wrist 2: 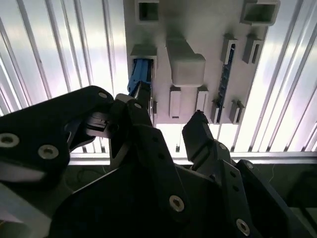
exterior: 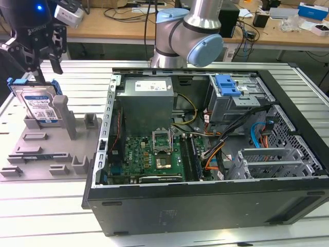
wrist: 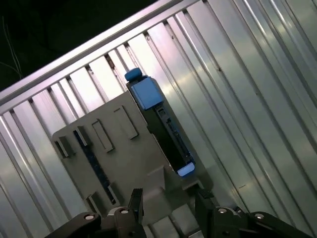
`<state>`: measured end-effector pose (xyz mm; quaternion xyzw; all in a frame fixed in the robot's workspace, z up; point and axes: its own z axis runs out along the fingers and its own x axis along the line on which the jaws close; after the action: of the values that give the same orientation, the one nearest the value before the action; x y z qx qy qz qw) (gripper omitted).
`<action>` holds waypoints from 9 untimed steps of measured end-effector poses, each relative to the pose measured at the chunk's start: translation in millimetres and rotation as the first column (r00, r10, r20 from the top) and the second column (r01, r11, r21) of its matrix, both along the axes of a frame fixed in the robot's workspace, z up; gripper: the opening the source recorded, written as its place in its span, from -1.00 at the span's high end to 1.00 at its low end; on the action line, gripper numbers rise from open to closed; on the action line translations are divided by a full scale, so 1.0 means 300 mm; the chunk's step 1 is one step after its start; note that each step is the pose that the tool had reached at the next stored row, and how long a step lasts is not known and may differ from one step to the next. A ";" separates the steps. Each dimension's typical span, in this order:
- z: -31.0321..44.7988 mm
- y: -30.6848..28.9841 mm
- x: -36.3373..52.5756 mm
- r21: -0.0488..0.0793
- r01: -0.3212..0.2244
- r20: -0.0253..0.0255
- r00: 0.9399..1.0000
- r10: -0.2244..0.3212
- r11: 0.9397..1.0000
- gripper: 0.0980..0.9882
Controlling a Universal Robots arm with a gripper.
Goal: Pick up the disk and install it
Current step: 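Pick up the disk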
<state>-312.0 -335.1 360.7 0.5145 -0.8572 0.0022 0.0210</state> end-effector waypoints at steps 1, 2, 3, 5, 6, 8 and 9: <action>-0.001 0.000 0.000 0.000 -0.015 0.002 1.000 0.015 1.000 0.00; -0.001 0.000 0.000 -0.001 -0.031 0.004 1.000 0.031 1.000 0.00; -0.002 0.000 0.000 -0.001 -0.048 0.006 0.999 0.048 0.999 0.00; -0.003 0.000 0.000 -0.003 -0.084 0.010 0.996 0.084 0.996 0.00; -0.004 0.000 0.000 -0.004 -0.104 0.014 0.994 0.104 0.995 0.00; -0.006 0.000 0.000 -0.006 -0.127 0.029 0.992 0.127 0.992 0.00; -0.008 0.000 0.000 -0.008 -0.159 0.035 0.987 0.159 0.987 0.00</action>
<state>-311.9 -335.1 358.3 0.5810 -0.8138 0.0150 0.0068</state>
